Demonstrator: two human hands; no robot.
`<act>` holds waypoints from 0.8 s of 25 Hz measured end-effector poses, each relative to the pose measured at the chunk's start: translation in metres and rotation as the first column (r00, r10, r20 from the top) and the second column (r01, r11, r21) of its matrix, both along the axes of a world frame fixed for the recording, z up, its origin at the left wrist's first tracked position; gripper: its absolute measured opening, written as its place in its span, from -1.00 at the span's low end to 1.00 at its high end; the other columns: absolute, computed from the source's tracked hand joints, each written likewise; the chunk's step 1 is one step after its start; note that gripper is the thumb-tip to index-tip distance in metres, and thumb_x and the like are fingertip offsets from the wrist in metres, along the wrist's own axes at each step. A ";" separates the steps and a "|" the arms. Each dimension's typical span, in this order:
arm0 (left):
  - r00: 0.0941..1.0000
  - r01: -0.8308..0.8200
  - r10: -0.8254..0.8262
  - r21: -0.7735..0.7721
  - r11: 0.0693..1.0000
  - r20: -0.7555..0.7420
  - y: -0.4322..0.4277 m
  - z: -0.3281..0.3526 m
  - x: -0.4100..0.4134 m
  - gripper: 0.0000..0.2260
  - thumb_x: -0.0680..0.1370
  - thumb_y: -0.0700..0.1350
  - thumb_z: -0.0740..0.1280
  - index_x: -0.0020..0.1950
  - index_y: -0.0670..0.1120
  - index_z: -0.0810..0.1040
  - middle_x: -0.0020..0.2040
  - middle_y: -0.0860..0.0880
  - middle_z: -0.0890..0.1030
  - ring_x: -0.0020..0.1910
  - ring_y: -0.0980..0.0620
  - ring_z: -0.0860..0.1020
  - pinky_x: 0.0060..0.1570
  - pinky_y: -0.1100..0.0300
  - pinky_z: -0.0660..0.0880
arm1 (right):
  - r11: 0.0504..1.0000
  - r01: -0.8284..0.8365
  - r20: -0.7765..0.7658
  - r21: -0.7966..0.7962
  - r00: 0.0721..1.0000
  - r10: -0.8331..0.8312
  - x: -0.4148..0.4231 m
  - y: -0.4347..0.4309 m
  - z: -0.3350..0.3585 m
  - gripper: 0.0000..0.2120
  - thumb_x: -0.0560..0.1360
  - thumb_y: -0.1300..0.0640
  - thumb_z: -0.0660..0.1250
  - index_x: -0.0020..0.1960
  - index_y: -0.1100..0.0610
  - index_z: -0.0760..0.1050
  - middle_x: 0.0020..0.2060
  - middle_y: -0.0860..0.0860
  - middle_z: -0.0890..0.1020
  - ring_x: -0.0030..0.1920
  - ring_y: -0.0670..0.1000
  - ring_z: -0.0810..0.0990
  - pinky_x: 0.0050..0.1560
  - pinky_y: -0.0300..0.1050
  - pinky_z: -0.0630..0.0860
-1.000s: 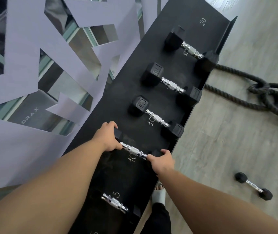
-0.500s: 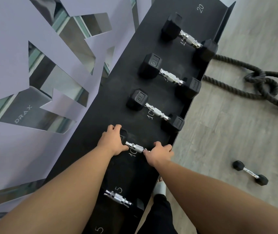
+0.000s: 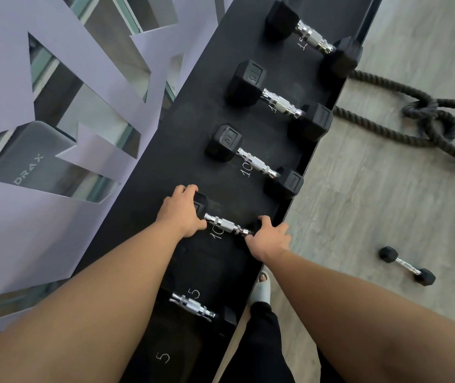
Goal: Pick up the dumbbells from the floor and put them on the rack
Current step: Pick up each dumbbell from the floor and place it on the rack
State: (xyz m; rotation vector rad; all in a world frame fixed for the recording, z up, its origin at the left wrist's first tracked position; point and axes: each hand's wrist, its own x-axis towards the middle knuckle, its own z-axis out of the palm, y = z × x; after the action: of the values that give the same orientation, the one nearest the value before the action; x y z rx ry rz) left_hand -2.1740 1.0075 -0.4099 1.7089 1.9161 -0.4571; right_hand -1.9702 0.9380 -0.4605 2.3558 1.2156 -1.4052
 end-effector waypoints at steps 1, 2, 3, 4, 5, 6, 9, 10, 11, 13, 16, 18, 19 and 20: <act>1.000 0.005 -0.005 0.000 1.000 -0.002 -0.001 0.001 0.000 -0.20 0.35 0.07 0.58 0.49 0.06 0.27 0.44 -0.03 0.35 0.23 -0.21 0.49 0.10 -0.02 0.49 | 1.000 0.005 0.001 -0.003 1.000 -0.005 0.001 0.000 -0.001 -0.40 0.53 -0.02 0.32 0.52 -0.11 0.21 0.37 0.19 0.24 0.29 0.32 0.36 0.13 0.05 0.41; 1.000 0.014 -0.014 0.003 1.000 -0.002 -0.001 0.001 0.000 -0.21 0.35 0.07 0.58 0.49 0.07 0.27 0.43 -0.03 0.35 0.23 -0.20 0.48 0.10 -0.02 0.50 | 1.000 0.015 -0.002 -0.009 1.000 -0.015 0.000 -0.001 -0.002 -0.40 0.52 -0.02 0.34 0.51 -0.11 0.22 0.36 0.19 0.24 0.27 0.32 0.38 0.11 0.05 0.42; 1.000 0.029 -0.029 0.006 1.000 -0.001 -0.002 0.001 -0.001 -0.21 0.35 0.07 0.58 0.48 0.07 0.28 0.43 -0.02 0.36 0.22 -0.20 0.48 0.11 -0.02 0.50 | 0.999 0.037 -0.012 -0.022 0.999 -0.037 -0.001 -0.004 -0.004 -0.40 0.51 -0.01 0.35 0.50 -0.11 0.24 0.35 0.18 0.24 0.26 0.32 0.40 0.08 0.04 0.42; 0.999 0.046 -0.046 0.009 0.999 0.001 -0.003 0.002 -0.001 -0.22 0.35 0.07 0.58 0.47 0.08 0.28 0.42 -0.01 0.36 0.21 -0.19 0.48 0.11 -0.02 0.51 | 0.997 0.061 -0.022 -0.036 0.998 -0.062 -0.002 -0.008 -0.006 -0.41 0.51 -0.01 0.36 0.49 -0.11 0.24 0.34 0.17 0.24 0.24 0.32 0.42 0.03 0.03 0.41; 0.998 0.060 -0.060 0.009 0.998 0.003 -0.002 0.002 -0.001 -0.23 0.35 0.07 0.58 0.47 0.08 0.29 0.41 -0.01 0.36 0.21 -0.19 0.48 0.11 -0.03 0.51 | 0.996 0.077 -0.025 -0.044 0.997 -0.078 -0.004 -0.011 -0.008 -0.41 0.50 -0.02 0.36 0.48 -0.12 0.24 0.33 0.16 0.24 0.23 0.31 0.43 -0.01 0.01 0.39; 0.997 0.071 -0.071 0.004 0.997 0.005 -0.002 0.003 -0.001 -0.24 0.35 0.07 0.58 0.47 0.08 0.29 0.41 -0.01 0.37 0.21 -0.19 0.48 0.11 -0.03 0.51 | 0.996 0.080 -0.025 -0.045 0.996 -0.081 -0.005 -0.014 -0.009 -0.41 0.50 -0.03 0.37 0.48 -0.12 0.24 0.34 0.16 0.24 0.23 0.31 0.43 -0.02 0.01 0.37; 0.996 0.086 -0.086 -0.042 0.995 -0.006 0.000 0.007 -0.001 -0.18 0.37 0.12 0.58 0.52 0.08 0.25 0.46 -0.03 0.33 0.28 -0.20 0.47 0.17 -0.05 0.50 | 0.998 0.017 -0.040 -0.057 0.999 -0.019 0.002 -0.015 -0.007 -0.33 0.51 -0.10 0.36 0.54 -0.12 0.17 0.41 0.18 0.23 0.28 0.33 0.45 0.07 0.05 0.46; 0.995 0.096 -0.097 -0.064 0.993 -0.026 0.000 0.011 -0.002 -0.16 0.38 0.16 0.56 0.55 0.08 0.22 0.48 -0.04 0.32 0.31 -0.20 0.46 0.18 -0.07 0.50 | 0.998 -0.026 -0.044 -0.060 0.999 0.023 0.010 -0.017 -0.005 -0.27 0.50 -0.17 0.36 0.57 -0.11 0.13 0.44 0.19 0.23 0.30 0.33 0.46 0.16 0.09 0.50; 0.991 0.120 -0.124 -0.071 0.990 -0.058 -0.001 0.015 -0.001 -0.16 0.40 0.20 0.53 0.56 0.08 0.21 0.49 -0.04 0.31 0.33 -0.18 0.44 0.19 -0.08 0.50 | 0.996 -0.066 -0.036 -0.060 0.997 0.064 0.021 -0.021 -0.001 -0.21 0.49 -0.24 0.36 0.59 -0.10 0.09 0.46 0.19 0.25 0.33 0.33 0.46 0.24 0.14 0.50; 0.969 0.214 -0.212 0.000 0.977 -0.124 -0.002 0.028 0.008 -0.29 0.44 0.25 0.46 0.51 0.07 0.32 0.43 -0.03 0.37 0.30 -0.14 0.44 0.18 -0.05 0.48 | 0.994 -0.092 0.012 -0.056 0.996 0.093 0.052 -0.029 0.010 -0.16 0.47 -0.35 0.30 0.61 -0.06 0.08 0.47 0.18 0.31 0.38 0.31 0.43 0.30 0.18 0.46; 0.942 0.334 -0.329 0.117 0.935 -0.061 0.001 0.050 0.052 -0.53 0.49 0.20 0.39 0.36 0.08 0.48 0.29 0.03 0.50 0.22 -0.07 0.49 0.18 0.00 0.45 | 0.998 -0.055 0.046 -0.043 0.997 0.057 0.113 -0.041 0.030 -0.25 0.52 -0.31 0.25 0.59 0.02 0.20 0.45 0.19 0.40 0.37 0.27 0.47 0.30 0.15 0.49; 0.928 0.365 -0.369 0.071 0.928 0.054 0.001 0.063 0.101 -0.62 0.51 0.19 0.37 0.29 0.11 0.52 0.18 0.10 0.58 0.14 0.01 0.54 0.14 0.03 0.48 | 0.998 -0.050 0.045 -0.027 0.998 0.051 0.162 -0.049 0.046 -0.35 0.56 -0.23 0.27 0.53 0.09 0.32 0.40 0.16 0.50 0.34 0.22 0.52 0.29 0.07 0.50; 0.916 0.389 -0.389 0.025 0.921 0.094 0.000 0.068 0.127 -0.65 0.51 0.19 0.36 0.26 0.13 0.53 0.14 0.15 0.61 0.10 0.06 0.56 0.11 0.05 0.49 | 0.998 -0.054 0.043 -0.021 0.998 0.055 0.188 -0.054 0.054 -0.40 0.57 -0.19 0.28 0.50 0.11 0.36 0.38 0.14 0.54 0.33 0.20 0.54 0.28 0.04 0.50; 0.900 0.424 -0.419 -0.015 0.906 0.120 -0.003 0.073 0.153 -0.67 0.51 0.20 0.36 0.23 0.14 0.54 0.11 0.17 0.63 0.07 0.08 0.58 0.09 0.05 0.51 | 0.998 -0.057 0.045 -0.012 0.997 0.057 0.214 -0.059 0.062 -0.44 0.58 -0.17 0.28 0.46 0.12 0.40 0.36 0.13 0.56 0.32 0.18 0.54 0.27 0.01 0.49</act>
State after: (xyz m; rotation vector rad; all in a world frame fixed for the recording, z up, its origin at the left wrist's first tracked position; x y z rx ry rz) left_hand -2.0205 1.0048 -0.3369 2.0805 1.4406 -0.5381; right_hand -1.7563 0.8792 -0.3982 2.3140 1.2497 -1.3296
